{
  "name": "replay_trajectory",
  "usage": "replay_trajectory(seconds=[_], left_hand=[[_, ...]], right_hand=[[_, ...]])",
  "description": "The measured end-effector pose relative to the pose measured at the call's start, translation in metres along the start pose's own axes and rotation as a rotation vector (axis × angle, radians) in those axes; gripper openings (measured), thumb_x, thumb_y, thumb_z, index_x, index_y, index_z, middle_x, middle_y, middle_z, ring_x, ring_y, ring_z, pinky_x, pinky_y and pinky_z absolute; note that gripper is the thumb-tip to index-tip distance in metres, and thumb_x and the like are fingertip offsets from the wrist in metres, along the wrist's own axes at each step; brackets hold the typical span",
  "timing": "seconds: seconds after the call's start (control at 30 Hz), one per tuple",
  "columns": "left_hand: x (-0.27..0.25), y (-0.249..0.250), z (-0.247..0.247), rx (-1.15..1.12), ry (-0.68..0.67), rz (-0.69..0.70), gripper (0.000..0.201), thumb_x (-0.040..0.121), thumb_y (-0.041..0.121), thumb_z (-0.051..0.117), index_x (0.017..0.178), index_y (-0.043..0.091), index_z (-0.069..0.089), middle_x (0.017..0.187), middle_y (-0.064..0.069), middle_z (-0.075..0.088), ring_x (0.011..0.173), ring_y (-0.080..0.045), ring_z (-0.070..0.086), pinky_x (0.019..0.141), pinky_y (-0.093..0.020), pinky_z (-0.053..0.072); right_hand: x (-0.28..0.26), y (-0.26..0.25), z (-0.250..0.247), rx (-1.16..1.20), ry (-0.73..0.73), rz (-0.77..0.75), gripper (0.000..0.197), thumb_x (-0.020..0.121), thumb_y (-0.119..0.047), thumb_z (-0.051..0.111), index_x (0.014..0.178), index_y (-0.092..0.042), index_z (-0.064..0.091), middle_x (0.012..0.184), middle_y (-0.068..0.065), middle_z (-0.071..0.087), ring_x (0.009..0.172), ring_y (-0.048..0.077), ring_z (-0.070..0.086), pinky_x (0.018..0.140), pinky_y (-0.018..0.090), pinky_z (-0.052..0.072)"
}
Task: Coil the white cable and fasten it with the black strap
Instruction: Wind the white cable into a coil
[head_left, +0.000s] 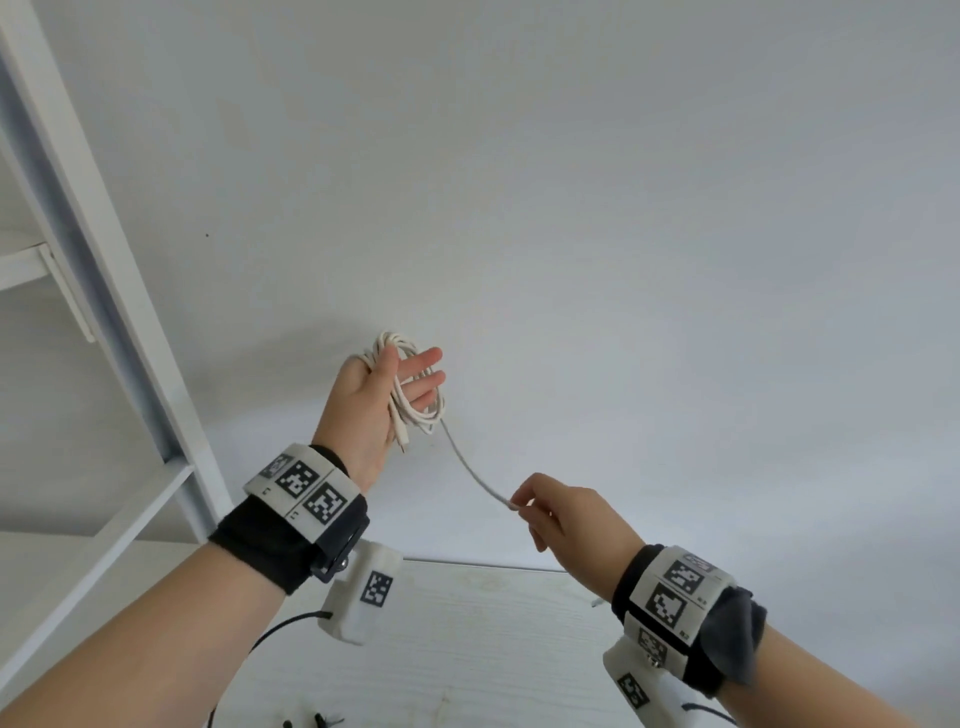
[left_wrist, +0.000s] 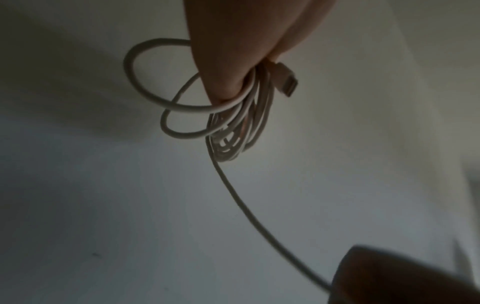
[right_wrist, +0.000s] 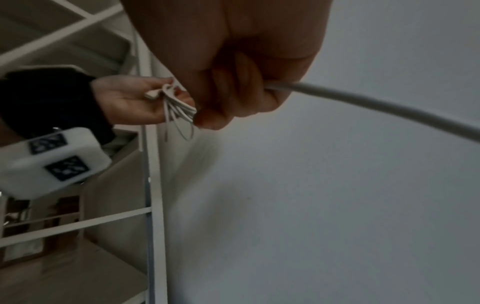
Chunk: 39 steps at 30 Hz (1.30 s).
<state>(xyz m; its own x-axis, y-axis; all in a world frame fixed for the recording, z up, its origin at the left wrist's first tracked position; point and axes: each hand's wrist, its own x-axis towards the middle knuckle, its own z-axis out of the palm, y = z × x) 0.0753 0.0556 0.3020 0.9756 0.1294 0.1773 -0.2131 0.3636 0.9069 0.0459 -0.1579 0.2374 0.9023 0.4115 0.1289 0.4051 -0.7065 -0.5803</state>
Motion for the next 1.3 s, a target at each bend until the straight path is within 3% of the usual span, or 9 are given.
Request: replay_trajectory(seconds=[0.13,0.27,0.43,0.57,0.67,0.83,1.07,1.2,1.3], left_hand=[[-0.005,-0.011,0.003,0.274,-0.054,0.029,0.031,0.1,0.024,0.032,0.111,0.001,0.049,0.117,-0.013,0.064,0.108,-0.029,0.063,0.098,-0.045,0.047],[-0.017,-0.016,0.006,0.54,-0.18,0.032,0.015,0.098,0.027,0.034,0.093,0.018,0.045,0.11,-0.001,0.068,0.102,-0.019,0.067,0.09,-0.032,0.052],[-0.037,-0.012,0.016,0.792,-0.28,0.055,0.024,0.098,0.023,0.037,0.075,0.016,0.039,0.068,-0.001,0.063,0.074,0.008,0.064,0.053,-0.006,0.044],[-0.042,-0.016,0.017,0.692,-0.384,-0.045,0.03,0.097,0.031,0.033,0.099,0.004,0.046,0.084,-0.002,0.071,0.07,-0.021,0.073,0.066,-0.032,0.057],[-0.046,-0.013,0.015,0.607,-0.393,-0.094,0.031,0.097,0.034,0.033,0.098,0.007,0.048,0.076,-0.008,0.072,0.063,-0.032,0.071,0.065,-0.04,0.058],[-0.052,-0.015,0.018,0.579,-0.406,-0.122,0.032,0.097,0.034,0.033,0.087,0.006,0.045,0.056,0.001,0.057,0.046,-0.019,0.058,0.059,-0.027,0.055],[-0.056,-0.011,0.02,0.306,-0.518,-0.277,0.038,0.092,0.04,0.037,0.094,0.003,0.045,0.052,0.003,0.037,0.038,-0.011,0.035,0.059,-0.031,0.052],[-0.056,-0.001,0.018,0.221,-0.589,-0.363,0.033,0.093,0.037,0.036,0.084,0.006,0.046,0.048,0.006,0.034,0.034,-0.008,0.029,0.053,-0.026,0.048],[-0.057,0.002,0.011,0.121,-0.627,-0.464,0.031,0.094,0.037,0.037,0.082,0.009,0.046,0.045,0.007,0.033,0.032,-0.006,0.029,0.05,-0.024,0.047]], right_hand=[[0.0,-0.027,-0.009,-0.103,-0.009,-0.122,0.017,0.095,-0.025,0.04,0.102,-0.023,0.056,0.069,-0.007,0.056,0.062,0.013,0.049,0.065,0.033,0.047],[0.005,-0.047,-0.02,-0.134,0.043,-0.225,0.02,0.095,-0.025,0.041,0.104,-0.021,0.058,0.062,-0.016,0.044,0.066,0.014,0.047,0.066,0.032,0.046],[0.017,-0.056,-0.032,-0.17,0.114,-0.274,0.019,0.095,-0.023,0.041,0.099,-0.02,0.059,0.056,-0.021,0.041,0.061,0.008,0.045,0.062,0.025,0.041],[0.021,-0.059,-0.037,-0.211,0.137,-0.29,0.019,0.094,-0.02,0.041,0.094,-0.015,0.059,0.07,-0.009,0.05,0.067,0.02,0.052,0.065,0.037,0.048],[0.023,-0.059,-0.037,-0.19,0.182,-0.279,0.013,0.094,-0.021,0.042,0.094,-0.016,0.055,0.066,-0.01,0.048,0.066,0.021,0.053,0.063,0.038,0.048],[0.025,-0.062,-0.044,-0.084,0.197,-0.226,0.016,0.091,-0.03,0.048,0.09,-0.022,0.035,0.065,-0.005,0.054,0.065,0.025,0.056,0.064,0.041,0.05],[0.031,-0.048,-0.065,-0.032,0.227,-0.244,0.034,0.071,-0.047,0.069,0.08,-0.023,0.047,0.056,-0.007,0.046,0.051,0.011,0.041,0.057,0.028,0.042],[0.033,-0.039,-0.071,0.018,0.185,-0.269,0.028,0.07,-0.04,0.073,0.066,-0.022,0.052,0.057,0.003,0.052,0.053,0.009,0.04,0.056,0.025,0.039],[0.037,-0.029,-0.08,0.049,0.216,-0.259,0.028,0.075,-0.034,0.071,0.06,-0.026,0.049,0.054,-0.005,0.048,0.054,0.008,0.041,0.054,0.016,0.035]])
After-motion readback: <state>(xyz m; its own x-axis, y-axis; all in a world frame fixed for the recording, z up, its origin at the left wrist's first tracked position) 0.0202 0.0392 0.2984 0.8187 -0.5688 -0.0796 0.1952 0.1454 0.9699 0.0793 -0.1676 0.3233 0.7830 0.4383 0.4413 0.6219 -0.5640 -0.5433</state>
